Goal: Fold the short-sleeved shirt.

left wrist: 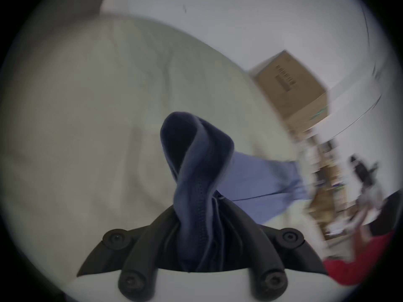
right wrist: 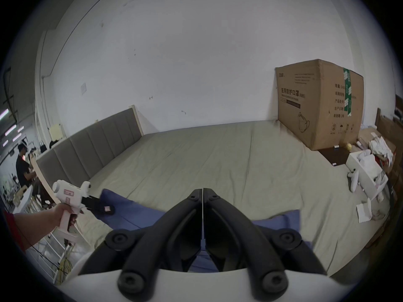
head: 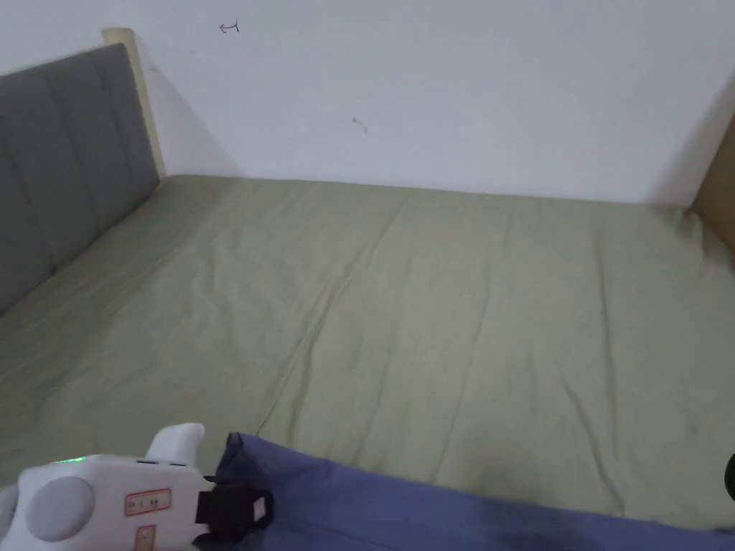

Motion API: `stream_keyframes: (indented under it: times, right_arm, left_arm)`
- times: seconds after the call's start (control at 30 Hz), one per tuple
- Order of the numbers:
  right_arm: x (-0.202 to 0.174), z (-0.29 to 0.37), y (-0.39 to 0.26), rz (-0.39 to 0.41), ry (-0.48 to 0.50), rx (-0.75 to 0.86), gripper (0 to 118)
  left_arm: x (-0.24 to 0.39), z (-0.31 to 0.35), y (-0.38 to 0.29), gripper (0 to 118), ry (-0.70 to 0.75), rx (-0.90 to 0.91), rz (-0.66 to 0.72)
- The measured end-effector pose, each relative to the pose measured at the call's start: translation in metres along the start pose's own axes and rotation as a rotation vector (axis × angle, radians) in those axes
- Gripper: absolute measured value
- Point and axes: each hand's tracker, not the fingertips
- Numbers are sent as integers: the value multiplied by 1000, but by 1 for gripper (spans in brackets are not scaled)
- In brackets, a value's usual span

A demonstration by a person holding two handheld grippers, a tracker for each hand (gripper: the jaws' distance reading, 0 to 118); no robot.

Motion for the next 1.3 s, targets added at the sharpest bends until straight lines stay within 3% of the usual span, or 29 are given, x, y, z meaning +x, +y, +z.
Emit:
stream_keyframes:
  times: [0.07,0.1,0.23,0.33,0.37,0.4,0.5,0.53,0.57,0.6,0.77,0.83,0.87,0.93,0.97,1.2,1.3]
  right_arm:
    - [9,4,-5,-27,-5,13,1]
    - [14,6,-8,-39,-6,12,1]
    - [27,12,-19,-82,-19,-2,1]
    - [33,23,-20,-115,-32,-4,1]
    - [36,27,-21,-125,-32,0,1]
    - [39,32,-21,-130,-36,5,1]
    - [47,43,-22,-130,-59,15,1]
    - [50,45,-23,-126,-66,17,1]
    - [54,46,-25,-120,-75,13,1]
    - [57,45,-27,-119,-92,3,1]
    - [69,38,-31,-171,-96,-3,1]
    - [69,32,-32,-166,-94,-4,1]
    - [70,29,-33,-164,-95,-8,1]
    - [70,25,-33,-175,-84,-14,1]
    - [69,25,-33,-182,-74,-12,1]
    - [72,30,-31,-174,-56,-16,1]
    - [75,32,-31,-109,-104,-5,1]
  left_arm:
    - [15,16,1,6,271,-23,-159]
    - [21,16,-1,6,312,-40,-193]
    - [65,1,3,6,126,-34,-82]
    - [118,-39,9,7,-126,-83,-9]
    - [138,-59,9,15,-212,-118,9]
    - [156,-77,7,37,-267,-162,32]
    - [195,-123,1,74,-391,-269,8]
    - [203,-132,-1,110,-420,-307,-3]
    - [205,-133,1,115,-447,-256,15]
    - [206,-133,0,107,-406,-269,4]
    - [182,-94,4,110,-245,-162,-32]
    - [168,-78,1,104,-206,-109,-27]
    - [164,-69,-1,81,-193,-61,-24]
    - [164,-63,-4,8,-139,2,-20]
    - [168,-67,-7,1,-67,2,-47]
    - [226,-136,-25,1,-5,-151,-287]
    - [238,-182,-35,1,47,-305,-241]
